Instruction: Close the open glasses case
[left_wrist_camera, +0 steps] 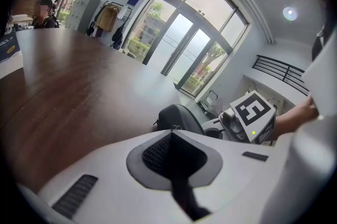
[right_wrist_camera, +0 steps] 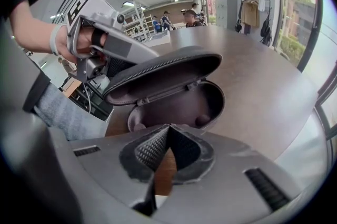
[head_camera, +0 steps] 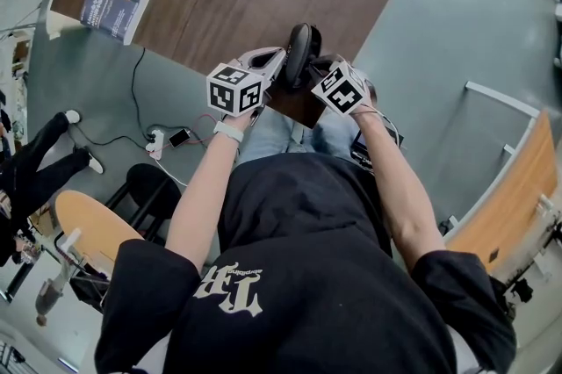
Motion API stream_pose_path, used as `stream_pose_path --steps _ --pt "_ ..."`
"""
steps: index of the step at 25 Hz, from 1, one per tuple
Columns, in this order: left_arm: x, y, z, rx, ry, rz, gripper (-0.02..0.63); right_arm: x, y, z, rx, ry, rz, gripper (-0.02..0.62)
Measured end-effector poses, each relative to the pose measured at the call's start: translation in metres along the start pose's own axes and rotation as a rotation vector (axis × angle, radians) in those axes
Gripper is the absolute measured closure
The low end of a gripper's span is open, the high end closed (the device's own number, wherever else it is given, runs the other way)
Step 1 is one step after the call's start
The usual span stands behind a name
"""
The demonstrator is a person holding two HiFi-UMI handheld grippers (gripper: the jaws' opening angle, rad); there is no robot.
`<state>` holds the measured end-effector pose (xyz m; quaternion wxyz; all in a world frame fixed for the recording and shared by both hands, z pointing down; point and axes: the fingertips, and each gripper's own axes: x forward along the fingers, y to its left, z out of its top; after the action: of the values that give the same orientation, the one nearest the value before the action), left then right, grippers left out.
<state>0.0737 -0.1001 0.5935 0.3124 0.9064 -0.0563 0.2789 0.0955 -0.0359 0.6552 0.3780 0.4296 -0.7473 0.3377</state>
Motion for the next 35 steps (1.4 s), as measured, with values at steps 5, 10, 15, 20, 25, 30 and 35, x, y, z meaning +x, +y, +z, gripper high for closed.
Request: stream_pose_path --steps 5,10,15,20,25,30,35 --pt "0.001 -0.01 0.002 0.012 0.005 -0.019 0.601 0.002 0.0 -0.003 0.019 -0.006 0.001 0.607" --pt "0.004 -0.023 0.006 0.03 0.009 -0.045 0.601 0.003 -0.002 -0.006 0.03 -0.008 -0.005 0.607" --pt "0.006 -0.033 0.007 0.044 0.014 -0.069 0.601 0.004 -0.002 -0.009 0.046 -0.016 0.0 0.607" --pt "0.007 -0.041 0.008 0.067 0.028 -0.084 0.601 0.003 -0.003 -0.008 0.037 -0.008 -0.009 0.607" --pt "0.01 -0.05 0.009 0.102 0.048 -0.089 0.601 0.003 -0.003 -0.009 0.036 -0.018 -0.011 0.607" --pt "0.014 -0.055 0.005 0.175 0.099 -0.069 0.601 0.002 -0.003 -0.009 0.045 -0.019 -0.008 0.607" --pt "0.019 -0.057 -0.003 0.228 0.148 -0.054 0.601 -0.005 -0.002 -0.011 0.071 -0.035 -0.012 0.607"
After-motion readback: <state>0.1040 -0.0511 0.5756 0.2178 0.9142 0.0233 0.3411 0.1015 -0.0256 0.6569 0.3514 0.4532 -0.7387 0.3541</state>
